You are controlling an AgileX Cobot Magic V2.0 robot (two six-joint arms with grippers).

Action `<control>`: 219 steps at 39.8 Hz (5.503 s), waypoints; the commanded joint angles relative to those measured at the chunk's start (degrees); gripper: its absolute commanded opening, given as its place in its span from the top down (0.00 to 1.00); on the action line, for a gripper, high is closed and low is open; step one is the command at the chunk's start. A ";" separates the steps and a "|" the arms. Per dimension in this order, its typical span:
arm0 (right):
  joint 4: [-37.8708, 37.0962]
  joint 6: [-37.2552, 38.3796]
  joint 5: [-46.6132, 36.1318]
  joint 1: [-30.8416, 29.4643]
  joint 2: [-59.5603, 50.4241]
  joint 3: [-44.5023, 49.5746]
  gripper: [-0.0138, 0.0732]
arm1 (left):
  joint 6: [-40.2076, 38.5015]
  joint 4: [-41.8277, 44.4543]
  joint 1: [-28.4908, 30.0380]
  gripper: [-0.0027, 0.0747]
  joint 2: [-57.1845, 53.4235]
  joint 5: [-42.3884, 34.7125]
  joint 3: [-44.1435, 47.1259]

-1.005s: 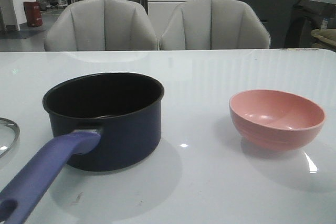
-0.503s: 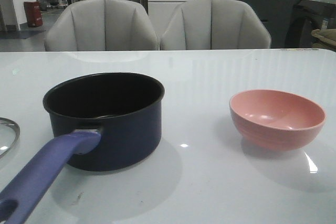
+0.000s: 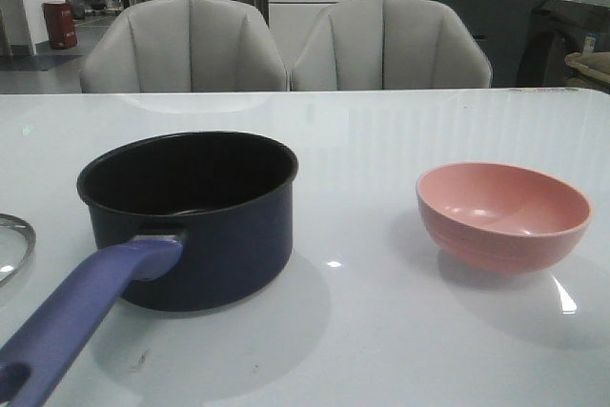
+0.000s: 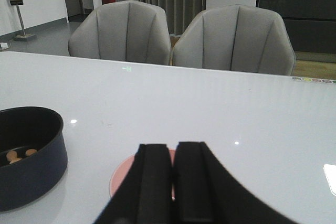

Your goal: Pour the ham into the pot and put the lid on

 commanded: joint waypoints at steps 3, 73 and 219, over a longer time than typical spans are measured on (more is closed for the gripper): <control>0.07 -0.43 -5.00 0.05 0.35 -1.60 0.65 | 0.30 -0.78 0.19 0.22 5.71 0.12 -5.52; 0.07 -0.43 -5.00 0.05 0.35 -1.60 0.65 | -1.71 2.45 0.19 0.38 31.18 1.61 -13.02; 0.07 -0.43 -5.00 0.05 0.35 -1.60 0.65 | 3.40 3.68 -31.83 0.26 28.94 11.97 -34.54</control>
